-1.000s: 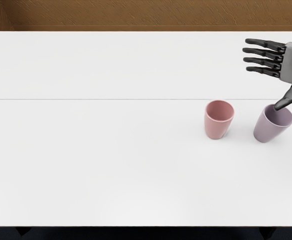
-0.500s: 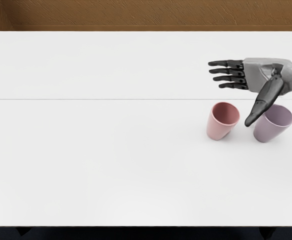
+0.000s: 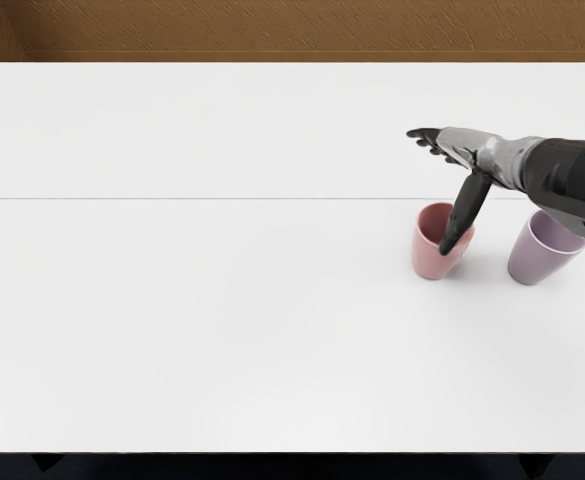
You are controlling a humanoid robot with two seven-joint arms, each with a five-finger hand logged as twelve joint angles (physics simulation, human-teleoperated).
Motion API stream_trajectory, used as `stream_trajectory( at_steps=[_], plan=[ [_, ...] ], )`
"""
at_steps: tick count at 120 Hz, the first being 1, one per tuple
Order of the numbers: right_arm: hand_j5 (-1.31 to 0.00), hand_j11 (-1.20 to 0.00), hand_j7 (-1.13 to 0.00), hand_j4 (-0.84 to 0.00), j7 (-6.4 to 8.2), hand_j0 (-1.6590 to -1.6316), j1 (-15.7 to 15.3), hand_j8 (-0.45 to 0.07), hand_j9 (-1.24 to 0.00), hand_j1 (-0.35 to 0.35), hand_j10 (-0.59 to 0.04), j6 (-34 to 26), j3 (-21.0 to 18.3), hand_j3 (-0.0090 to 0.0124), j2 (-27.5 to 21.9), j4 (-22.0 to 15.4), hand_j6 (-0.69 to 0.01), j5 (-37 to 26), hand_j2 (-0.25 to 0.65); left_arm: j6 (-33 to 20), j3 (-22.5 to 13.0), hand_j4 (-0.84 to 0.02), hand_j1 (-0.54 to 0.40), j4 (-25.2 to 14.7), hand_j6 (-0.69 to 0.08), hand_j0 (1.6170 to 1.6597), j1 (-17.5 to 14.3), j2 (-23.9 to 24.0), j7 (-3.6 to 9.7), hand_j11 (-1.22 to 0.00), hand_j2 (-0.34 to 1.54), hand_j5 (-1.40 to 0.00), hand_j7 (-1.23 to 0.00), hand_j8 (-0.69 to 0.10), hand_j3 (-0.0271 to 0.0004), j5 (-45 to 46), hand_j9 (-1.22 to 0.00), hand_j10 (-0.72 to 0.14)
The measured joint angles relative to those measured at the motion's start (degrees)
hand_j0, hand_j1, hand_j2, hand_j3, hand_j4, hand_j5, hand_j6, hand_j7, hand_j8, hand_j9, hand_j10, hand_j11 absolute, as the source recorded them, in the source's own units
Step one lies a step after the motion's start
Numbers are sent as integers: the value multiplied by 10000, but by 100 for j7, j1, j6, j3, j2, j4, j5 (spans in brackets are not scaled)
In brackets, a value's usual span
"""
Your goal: Pick up cup and place in cup with right hand
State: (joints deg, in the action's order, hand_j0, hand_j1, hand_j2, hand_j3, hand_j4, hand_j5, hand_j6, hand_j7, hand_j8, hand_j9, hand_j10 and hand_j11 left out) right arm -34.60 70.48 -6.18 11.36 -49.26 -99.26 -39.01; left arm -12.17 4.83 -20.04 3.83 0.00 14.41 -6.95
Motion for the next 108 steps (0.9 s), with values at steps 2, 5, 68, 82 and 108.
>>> stream_trajectory(
  at_steps=[2,5,68,82,108],
  plan=[
    [-6,-2,0,-34,-6,-16581,-12,-40,-3,-3491,-30,-67,-39,0,33,-2,-50,-32,13,1,0,1,3489,0,1,16581,3,0,0,-1,0,-1,-1,1,-1,0,-1,1],
    [-6,-2,0,-34,-13,-16581,-28,-41,-4,-3492,-30,-149,-94,0,73,-5,-50,-76,13,-1,0,1,3489,0,1,16581,2,0,0,-1,0,-1,-1,1,-1,0,-1,1],
    [-12,-9,-6,-35,-40,-16581,-262,-42,-10,-3487,-32,-1119,-551,0,270,13,-52,-377,17,1,0,1,3489,0,2,16581,1,0,0,-1,0,-1,-1,2,-1,0,-1,2],
    [-331,-328,-326,-279,-40,-16581,-272,-286,-329,-3198,-276,-1222,-634,0,450,112,-296,-396,-32,3,0,1,3489,0,2,16581,-1,0,0,-1,0,-1,-1,2,-1,0,-1,2],
    [-897,-894,-892,-715,-40,-16581,-369,-722,-896,-2680,-712,-1350,-744,0,467,150,-731,-407,-118,-1,1,1,3489,0,2,16581,2,0,0,-1,0,-1,-1,2,-1,0,-1,2]
  ],
)
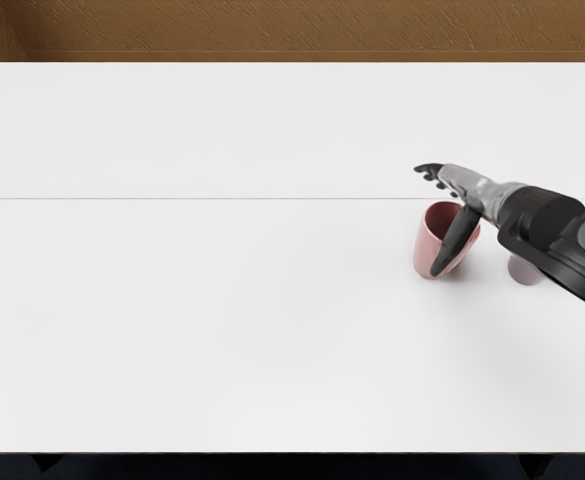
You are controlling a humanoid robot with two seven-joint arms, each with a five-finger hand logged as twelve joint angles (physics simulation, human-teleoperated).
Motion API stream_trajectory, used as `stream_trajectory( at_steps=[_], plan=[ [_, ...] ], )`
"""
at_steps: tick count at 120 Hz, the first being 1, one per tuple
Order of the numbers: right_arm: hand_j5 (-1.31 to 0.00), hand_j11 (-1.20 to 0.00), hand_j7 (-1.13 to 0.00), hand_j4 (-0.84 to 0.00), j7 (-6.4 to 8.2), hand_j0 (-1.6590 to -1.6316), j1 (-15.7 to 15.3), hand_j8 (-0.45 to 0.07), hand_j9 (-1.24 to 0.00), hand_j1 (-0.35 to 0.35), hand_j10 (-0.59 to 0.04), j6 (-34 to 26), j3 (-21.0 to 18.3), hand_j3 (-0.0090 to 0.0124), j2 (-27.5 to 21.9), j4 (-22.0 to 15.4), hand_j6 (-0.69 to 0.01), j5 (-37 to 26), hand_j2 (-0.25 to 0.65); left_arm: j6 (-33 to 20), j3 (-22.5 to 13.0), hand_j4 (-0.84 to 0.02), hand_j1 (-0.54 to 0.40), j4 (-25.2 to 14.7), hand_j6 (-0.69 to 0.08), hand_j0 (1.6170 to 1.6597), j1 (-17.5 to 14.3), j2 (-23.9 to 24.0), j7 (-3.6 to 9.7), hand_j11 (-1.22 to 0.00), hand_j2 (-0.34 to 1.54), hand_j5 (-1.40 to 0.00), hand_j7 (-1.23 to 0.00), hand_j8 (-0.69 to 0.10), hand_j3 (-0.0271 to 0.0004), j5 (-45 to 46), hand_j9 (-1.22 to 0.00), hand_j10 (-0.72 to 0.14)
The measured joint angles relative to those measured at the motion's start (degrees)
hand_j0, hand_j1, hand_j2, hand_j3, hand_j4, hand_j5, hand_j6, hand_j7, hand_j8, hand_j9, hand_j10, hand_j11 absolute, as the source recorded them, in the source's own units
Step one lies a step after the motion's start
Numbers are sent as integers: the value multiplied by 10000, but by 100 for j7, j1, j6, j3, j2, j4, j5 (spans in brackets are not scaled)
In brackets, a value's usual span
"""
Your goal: Pick up cup and place in cup with right hand
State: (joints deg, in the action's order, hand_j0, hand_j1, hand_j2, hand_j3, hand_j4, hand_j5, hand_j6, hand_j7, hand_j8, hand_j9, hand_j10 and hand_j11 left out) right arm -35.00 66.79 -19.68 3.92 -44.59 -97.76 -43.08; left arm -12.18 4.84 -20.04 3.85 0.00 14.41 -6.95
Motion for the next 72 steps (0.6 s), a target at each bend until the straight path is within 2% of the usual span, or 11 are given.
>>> stream_trajectory(
  at_steps=[23,57,72],
  plan=[
    [-1211,-1208,-1206,-956,0,-16581,-55,-964,-1209,-2394,-953,-241,-13,0,-55,-4,-973,-91,-164,1,0,1,3489,0,2,16581,-6,0,0,-1,0,-1,-1,2,-1,0,-1,2],
    [-2190,-2194,-2175,-1697,1,-16584,-87,-1703,-2192,-1394,-1691,-296,-17,0,-68,2,-1723,-104,-200,-1,0,1,3489,0,2,16581,1,0,0,-1,0,-1,-1,2,-1,0,-1,2],
    [-2491,-2492,-2480,-1934,0,-16581,-141,-1941,-2491,-1162,-1930,-293,-31,0,-72,2,-1956,-101,-296,0,0,1,3489,0,2,16581,1,0,0,-1,0,-1,-1,2,-1,0,-1,2]
  ],
)
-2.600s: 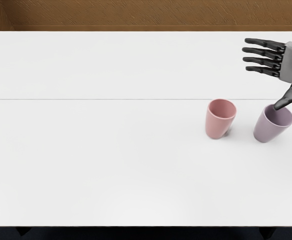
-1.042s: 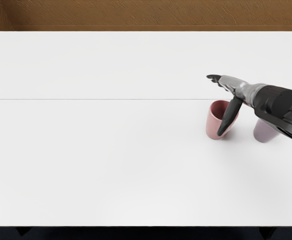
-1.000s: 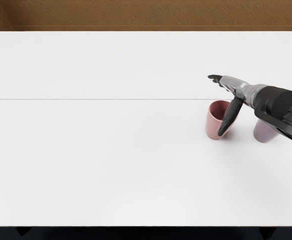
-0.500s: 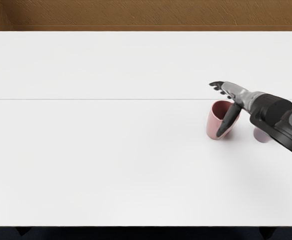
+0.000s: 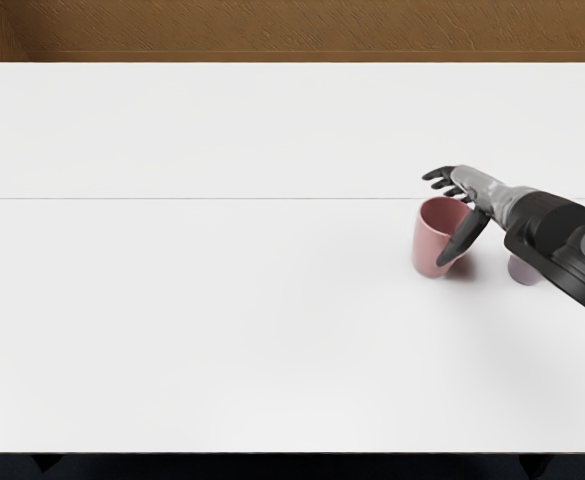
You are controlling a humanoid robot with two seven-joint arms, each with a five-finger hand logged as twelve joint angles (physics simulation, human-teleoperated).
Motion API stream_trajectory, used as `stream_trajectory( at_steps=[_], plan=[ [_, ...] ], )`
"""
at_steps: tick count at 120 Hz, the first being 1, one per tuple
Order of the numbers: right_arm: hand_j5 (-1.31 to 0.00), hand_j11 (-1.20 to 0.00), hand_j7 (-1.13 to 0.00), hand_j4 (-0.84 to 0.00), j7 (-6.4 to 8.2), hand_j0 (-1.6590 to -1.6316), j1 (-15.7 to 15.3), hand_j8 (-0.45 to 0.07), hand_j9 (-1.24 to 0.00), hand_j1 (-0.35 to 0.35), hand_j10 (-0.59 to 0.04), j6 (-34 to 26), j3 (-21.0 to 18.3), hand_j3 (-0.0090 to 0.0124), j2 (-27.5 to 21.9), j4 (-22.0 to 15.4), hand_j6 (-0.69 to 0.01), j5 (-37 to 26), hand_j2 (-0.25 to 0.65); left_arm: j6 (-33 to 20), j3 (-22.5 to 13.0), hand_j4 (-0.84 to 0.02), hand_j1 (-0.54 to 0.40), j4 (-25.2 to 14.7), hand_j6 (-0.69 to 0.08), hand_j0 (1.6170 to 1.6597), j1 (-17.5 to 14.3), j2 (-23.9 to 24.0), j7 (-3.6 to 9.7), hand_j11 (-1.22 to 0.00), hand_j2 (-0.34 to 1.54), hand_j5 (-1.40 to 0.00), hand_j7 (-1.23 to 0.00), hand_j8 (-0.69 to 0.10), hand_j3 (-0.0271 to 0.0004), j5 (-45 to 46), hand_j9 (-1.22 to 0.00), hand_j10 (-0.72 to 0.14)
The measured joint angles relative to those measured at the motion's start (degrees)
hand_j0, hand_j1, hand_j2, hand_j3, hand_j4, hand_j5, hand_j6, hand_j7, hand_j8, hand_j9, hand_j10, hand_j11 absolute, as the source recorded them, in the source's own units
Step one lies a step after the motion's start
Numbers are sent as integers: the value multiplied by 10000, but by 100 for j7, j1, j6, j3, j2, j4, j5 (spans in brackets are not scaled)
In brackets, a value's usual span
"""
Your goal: Pick up cup and place in cup with right hand
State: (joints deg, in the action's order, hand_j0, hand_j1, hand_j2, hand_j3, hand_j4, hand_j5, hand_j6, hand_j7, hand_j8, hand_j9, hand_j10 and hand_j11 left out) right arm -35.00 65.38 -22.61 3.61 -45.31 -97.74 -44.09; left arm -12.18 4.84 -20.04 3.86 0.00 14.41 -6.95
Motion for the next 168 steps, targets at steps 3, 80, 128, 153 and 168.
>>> stream_trajectory(
  at_steps=[3,80,128,153,168],
  plan=[
    [-2535,-2535,-2525,-1969,0,-16581,-8,-1976,-2535,-1128,-1965,0,-2,0,-1,0,-1990,0,-309,1,0,1,3489,0,2,16581,0,0,0,-1,0,-1,-1,2,-1,0,-1,2],
    [-3333,-3338,-3324,-2583,1,-16581,82,-2587,-3336,-359,-2575,560,14,0,-100,6,-2601,65,-396,1,-1,1,3489,0,2,16581,-2,0,0,-1,0,-1,-1,2,-1,0,-1,2],
    [-4541,-4552,-4492,-3459,1,-16569,97,-3114,-4548,283,-3408,747,31,0,-134,8,-3506,196,-566,0,0,1,3488,0,2,16581,-4,0,0,-2,1,-2,-2,2,-1,0,-2,2],
    [-5108,-4909,-4878,-3561,0,-16563,156,-2727,-5010,466,-3069,755,33,-3,-137,7,-3548,317,-759,0,0,1,3489,0,2,16581,-6,0,0,-1,0,-1,-1,2,-1,0,-1,2],
    [-5335,-5061,-5037,-3621,-1,-16559,255,-2557,-5197,485,-2956,780,40,-4,-145,3,-3445,357,-858,0,0,1,3489,0,2,16581,-1,0,0,-1,0,-1,-1,2,-1,0,-1,2]
  ],
)
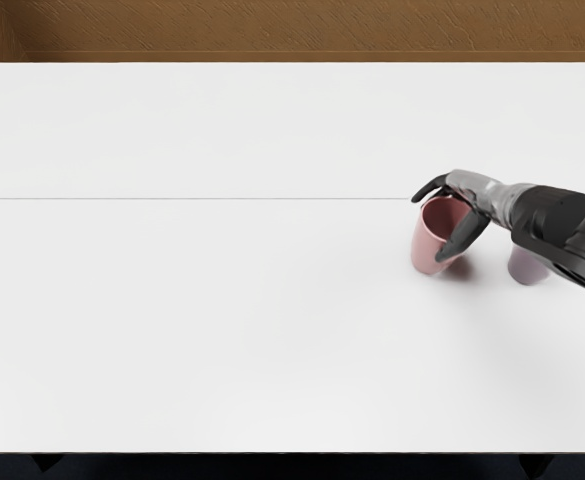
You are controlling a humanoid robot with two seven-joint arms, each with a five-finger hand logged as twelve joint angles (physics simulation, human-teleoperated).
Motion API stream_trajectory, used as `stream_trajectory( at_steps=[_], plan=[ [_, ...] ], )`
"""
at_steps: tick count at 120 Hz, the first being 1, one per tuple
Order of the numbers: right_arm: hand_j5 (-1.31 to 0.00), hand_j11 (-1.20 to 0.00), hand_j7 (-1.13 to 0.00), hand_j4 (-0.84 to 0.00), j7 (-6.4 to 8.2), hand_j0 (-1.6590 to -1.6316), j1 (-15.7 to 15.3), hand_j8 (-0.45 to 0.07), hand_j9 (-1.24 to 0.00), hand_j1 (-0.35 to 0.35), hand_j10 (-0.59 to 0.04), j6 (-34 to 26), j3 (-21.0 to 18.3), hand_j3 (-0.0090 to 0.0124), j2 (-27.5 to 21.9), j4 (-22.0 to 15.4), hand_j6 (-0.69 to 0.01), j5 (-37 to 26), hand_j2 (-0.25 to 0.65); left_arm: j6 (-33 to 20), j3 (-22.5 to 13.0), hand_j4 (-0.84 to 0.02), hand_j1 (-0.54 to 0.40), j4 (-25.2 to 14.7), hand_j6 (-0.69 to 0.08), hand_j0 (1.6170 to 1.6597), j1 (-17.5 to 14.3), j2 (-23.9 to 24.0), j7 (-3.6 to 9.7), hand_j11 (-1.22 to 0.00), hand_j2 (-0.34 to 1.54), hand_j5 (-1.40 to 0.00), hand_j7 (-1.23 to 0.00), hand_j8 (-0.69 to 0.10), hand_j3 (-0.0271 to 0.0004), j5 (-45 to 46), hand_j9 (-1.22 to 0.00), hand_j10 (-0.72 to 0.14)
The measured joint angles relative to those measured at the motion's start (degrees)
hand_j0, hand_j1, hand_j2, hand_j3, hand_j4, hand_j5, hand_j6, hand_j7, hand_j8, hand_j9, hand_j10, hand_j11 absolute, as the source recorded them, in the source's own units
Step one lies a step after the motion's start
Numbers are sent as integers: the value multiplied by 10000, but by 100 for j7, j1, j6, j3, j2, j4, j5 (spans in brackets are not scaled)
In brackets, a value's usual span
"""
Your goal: Pick up cup and place in cup with right hand
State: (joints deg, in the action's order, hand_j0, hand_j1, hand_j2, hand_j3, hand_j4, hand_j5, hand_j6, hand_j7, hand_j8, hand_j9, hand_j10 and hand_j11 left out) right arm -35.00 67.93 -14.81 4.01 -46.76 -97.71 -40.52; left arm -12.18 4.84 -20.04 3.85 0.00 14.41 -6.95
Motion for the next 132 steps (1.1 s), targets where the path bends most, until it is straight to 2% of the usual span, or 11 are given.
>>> stream_trajectory(
  at_steps=[1,3,20,26,28,54,70,77,96,103,132],
  plan=[
    [-5333,-5060,-5044,-3635,-1,-16556,17,-2594,-5190,431,-2976,15,1,-9,-1,0,-3355,13,-842,0,0,1,3489,0,2,16581,1,0,0,-1,0,-1,-1,2,-1,0,-1,2],
    [-5334,-5075,-5059,-3657,-1,-16555,58,-2620,-5202,390,-3016,46,2,0,-7,-1,-3406,42,-897,-1,0,1,3489,0,2,16581,-5,0,0,-1,0,-1,-1,2,-1,0,-1,2],
    [-5370,-5203,-5151,-3772,0,-16549,498,-2676,-5319,282,-3042,412,9,0,-138,0,-3542,319,-1105,1,-1,1,3489,0,2,16581,2,0,0,-1,0,-1,-1,2,-1,0,-1,2],
    [-5377,-5236,-5173,-3800,2,-16546,637,-2672,-5354,216,-3052,584,29,-7,-279,2,-3536,407,-1155,0,-1,1,3489,0,1,16581,0,0,0,-1,0,-1,-1,2,-1,0,-1,2],
    [-5381,-5242,-5179,-3806,1,-16546,686,-2712,-5359,220,-3071,645,33,0,-329,2,-3571,445,-1164,0,-1,1,3489,0,1,16581,-5,0,0,-1,0,-1,-1,1,-1,0,-1,1],
    [-5436,-5284,-5220,-3814,0,-16539,1178,-2791,-5373,-11,-3095,1370,51,0,-998,5,-3830,697,-1435,1,-1,1,3489,0,2,16581,0,0,0,0,-1,0,0,2,0,0,0,2],
    [-5474,-5284,-5223,-3778,-1,-16540,1408,-2831,-5363,37,-3017,1700,54,0,-1301,5,-3875,740,-1358,0,0,1,3489,0,2,16581,-1,0,0,0,-1,0,0,2,0,0,0,2],
    [-5437,-5260,-5224,-3813,0,-16549,1513,-2874,-5323,222,-2947,1807,50,0,-1384,5,-3904,828,-945,0,0,1,3489,0,1,16581,-4,0,0,0,-1,0,0,2,0,0,0,2],
    [-5461,-5334,-5257,-3863,0,-16555,1626,-2692,-5389,507,-2672,1933,53,-3,-1541,6,-3992,943,-670,1,-1,1,3489,0,1,16581,-3,0,0,-1,0,-1,-1,1,-1,1,-1,1],
    [-5462,-5329,-5276,-3901,0,-16554,1638,-2682,-5387,544,-2736,1958,54,-9,-1638,9,-3972,955,-574,1,-1,1,3489,0,2,16581,-1,0,0,-1,0,-1,-1,2,-1,0,-1,1],
    [-5464,-5328,-5314,-3983,-1,-16550,1639,-2637,-5378,593,-2713,2055,54,-5,-1919,14,-3910,965,-533,0,0,1,3488,0,2,16581,2,0,0,-2,0,-2,-1,2,-1,0,-2,2]
  ],
)
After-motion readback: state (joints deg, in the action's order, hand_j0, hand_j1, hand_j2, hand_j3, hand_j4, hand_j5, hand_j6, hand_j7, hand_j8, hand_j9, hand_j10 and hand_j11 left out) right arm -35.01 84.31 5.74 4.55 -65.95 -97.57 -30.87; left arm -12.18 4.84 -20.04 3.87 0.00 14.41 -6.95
